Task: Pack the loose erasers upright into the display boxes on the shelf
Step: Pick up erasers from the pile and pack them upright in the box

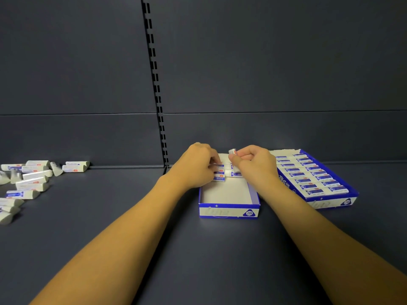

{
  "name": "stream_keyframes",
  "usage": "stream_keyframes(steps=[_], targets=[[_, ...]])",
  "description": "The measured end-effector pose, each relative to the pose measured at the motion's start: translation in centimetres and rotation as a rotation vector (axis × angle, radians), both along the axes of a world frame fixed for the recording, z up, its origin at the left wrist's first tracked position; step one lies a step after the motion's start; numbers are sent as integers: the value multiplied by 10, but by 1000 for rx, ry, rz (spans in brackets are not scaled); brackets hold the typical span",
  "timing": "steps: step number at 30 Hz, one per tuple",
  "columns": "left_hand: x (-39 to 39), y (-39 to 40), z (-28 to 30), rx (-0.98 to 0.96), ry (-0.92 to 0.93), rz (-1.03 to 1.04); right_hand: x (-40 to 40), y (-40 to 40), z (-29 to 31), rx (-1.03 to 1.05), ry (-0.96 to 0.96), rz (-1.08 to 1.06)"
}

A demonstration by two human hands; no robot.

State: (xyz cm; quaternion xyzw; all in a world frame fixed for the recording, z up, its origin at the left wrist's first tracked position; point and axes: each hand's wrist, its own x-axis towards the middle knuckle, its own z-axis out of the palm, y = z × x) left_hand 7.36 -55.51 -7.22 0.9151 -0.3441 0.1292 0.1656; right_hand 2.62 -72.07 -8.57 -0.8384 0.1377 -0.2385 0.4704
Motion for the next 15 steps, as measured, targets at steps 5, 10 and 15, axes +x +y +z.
stream_keyframes(steps=[5, 10, 15], targets=[[15, -4, -4, -37, 6, 67, -1, 0, 1, 39, 4, 2], [25, -10, -4, 67, -34, 98, 0, 0, 1, 27, 25, -3], [25, -15, -2, 62, -1, 106, 1, 0, 1, 39, 24, 4]])
